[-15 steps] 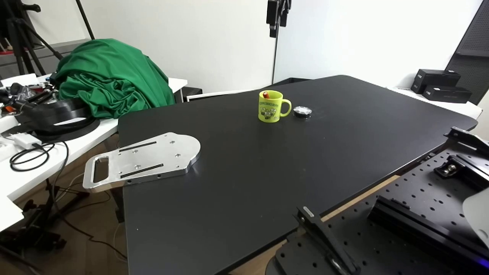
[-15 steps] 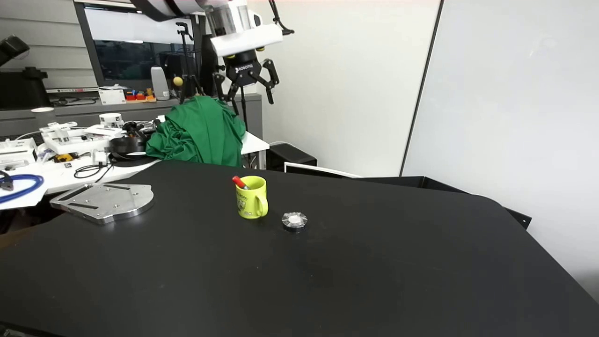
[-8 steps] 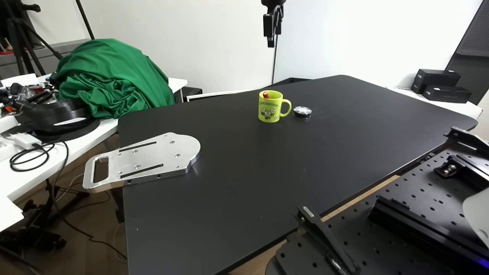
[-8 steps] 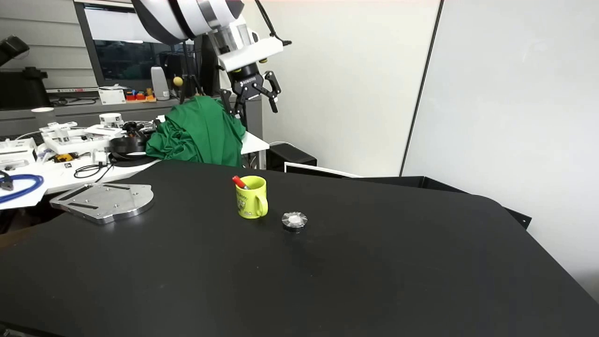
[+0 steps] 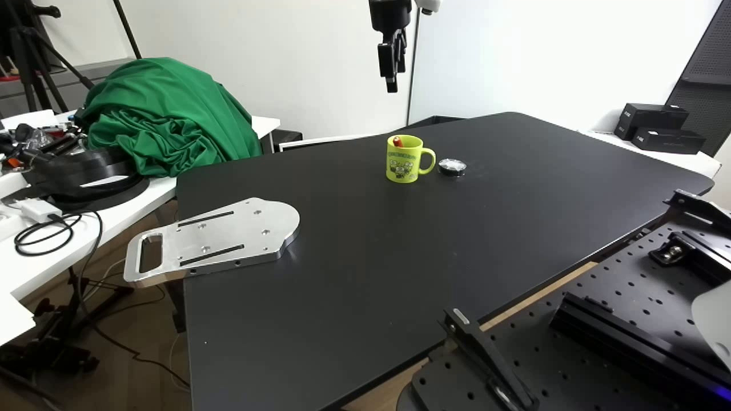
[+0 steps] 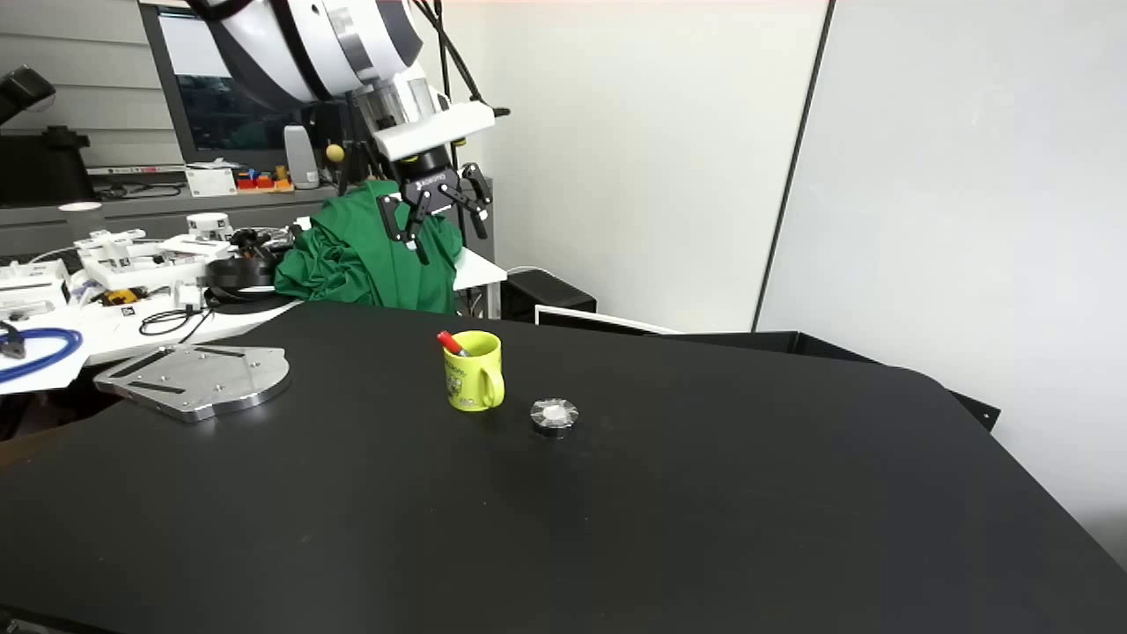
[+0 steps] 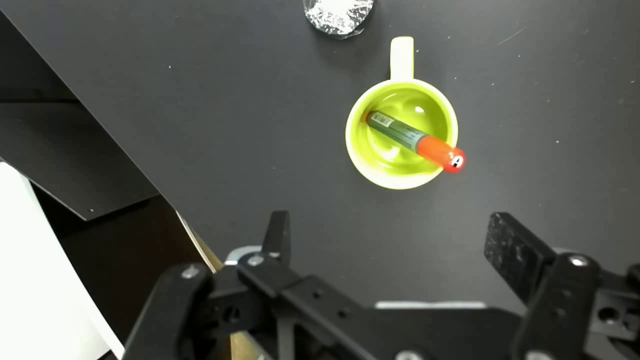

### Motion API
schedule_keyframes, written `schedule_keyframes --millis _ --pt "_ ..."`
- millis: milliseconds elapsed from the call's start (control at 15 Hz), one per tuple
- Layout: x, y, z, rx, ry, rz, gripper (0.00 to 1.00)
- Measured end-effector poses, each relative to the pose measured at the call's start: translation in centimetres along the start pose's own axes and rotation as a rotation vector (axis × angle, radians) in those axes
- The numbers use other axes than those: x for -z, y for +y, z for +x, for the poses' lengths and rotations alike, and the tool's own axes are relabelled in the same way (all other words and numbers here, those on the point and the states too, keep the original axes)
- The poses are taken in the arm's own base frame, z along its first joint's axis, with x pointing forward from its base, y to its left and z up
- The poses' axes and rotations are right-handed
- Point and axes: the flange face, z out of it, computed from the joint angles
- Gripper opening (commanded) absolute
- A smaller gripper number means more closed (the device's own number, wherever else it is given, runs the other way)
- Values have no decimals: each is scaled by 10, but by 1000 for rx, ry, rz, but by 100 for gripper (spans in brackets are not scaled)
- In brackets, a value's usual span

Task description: Remove the marker from the mug cup

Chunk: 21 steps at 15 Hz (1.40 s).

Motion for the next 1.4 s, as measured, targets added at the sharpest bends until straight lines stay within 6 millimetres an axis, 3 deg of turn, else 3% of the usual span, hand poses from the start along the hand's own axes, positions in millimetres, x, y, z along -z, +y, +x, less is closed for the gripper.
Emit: schedule_keyframes --millis 333,667,1400 --pt "-31 -30 12 35 17 11 100" --pt "-58 -46 17 51 91 3 100" --pt "-71 -50 15 47 140 -19 100"
